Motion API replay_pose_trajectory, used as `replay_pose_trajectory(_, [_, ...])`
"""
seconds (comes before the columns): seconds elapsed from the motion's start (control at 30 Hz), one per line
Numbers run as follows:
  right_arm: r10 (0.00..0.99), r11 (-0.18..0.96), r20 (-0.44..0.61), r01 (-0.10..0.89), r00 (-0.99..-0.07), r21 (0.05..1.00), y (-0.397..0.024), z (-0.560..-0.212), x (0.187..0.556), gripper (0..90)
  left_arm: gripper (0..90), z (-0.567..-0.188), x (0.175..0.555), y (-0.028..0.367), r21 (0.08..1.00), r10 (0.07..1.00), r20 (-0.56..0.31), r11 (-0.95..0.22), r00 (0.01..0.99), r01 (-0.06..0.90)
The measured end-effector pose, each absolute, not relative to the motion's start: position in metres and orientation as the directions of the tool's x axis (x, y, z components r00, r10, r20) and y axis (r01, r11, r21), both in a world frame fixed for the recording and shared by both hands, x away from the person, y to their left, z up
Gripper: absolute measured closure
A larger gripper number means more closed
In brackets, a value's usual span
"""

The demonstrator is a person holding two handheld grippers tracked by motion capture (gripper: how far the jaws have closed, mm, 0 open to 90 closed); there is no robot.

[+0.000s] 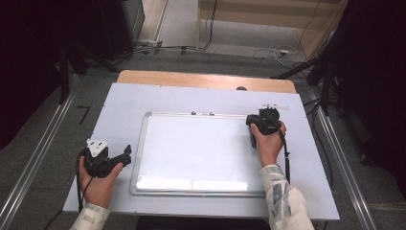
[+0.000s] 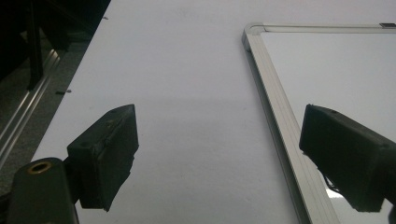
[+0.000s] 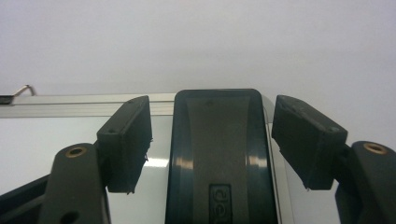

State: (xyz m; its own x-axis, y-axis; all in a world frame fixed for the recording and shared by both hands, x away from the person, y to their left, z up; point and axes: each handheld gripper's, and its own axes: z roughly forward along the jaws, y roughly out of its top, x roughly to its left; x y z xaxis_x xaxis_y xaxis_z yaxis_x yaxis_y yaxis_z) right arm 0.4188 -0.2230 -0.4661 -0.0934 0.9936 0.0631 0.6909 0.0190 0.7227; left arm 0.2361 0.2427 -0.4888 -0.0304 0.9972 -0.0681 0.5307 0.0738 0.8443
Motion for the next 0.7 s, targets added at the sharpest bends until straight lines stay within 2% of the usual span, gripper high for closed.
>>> replay_pose_trajectory(0.13, [0.988, 0.040, 0.070, 0.664, -0.139, 0.747, -0.227, -0.461, 0.406, 20.7, 12.4, -0.489, 0.236, 0.242, 0.844, 0.998, -0.064, 0.070, -0.030, 0.532])
replay_pose_trajectory(0.23, [0.971, 0.034, 0.133, 0.664, -0.199, 0.747, -0.231, -0.458, 0.396, 16.8, 12.4, -0.489, 0.236, 0.242, 0.843, 0.997, -0.066, 0.072, -0.031, 0.534])
replay_pose_trajectory(0.33, [0.958, 0.056, 0.140, 0.644, -0.249, 0.763, -0.236, -0.454, 0.384, 14.9, 12.5, -0.489, 0.236, 0.242, 0.842, 0.997, -0.065, 0.072, -0.033, 0.534])
replay_pose_trajectory(0.7, [0.933, 0.105, 0.135, 0.610, -0.334, 0.785, -0.255, -0.448, 0.346, 13.4, 12.4, -0.490, 0.237, 0.241, 0.840, 0.997, -0.062, 0.071, -0.035, 0.538])
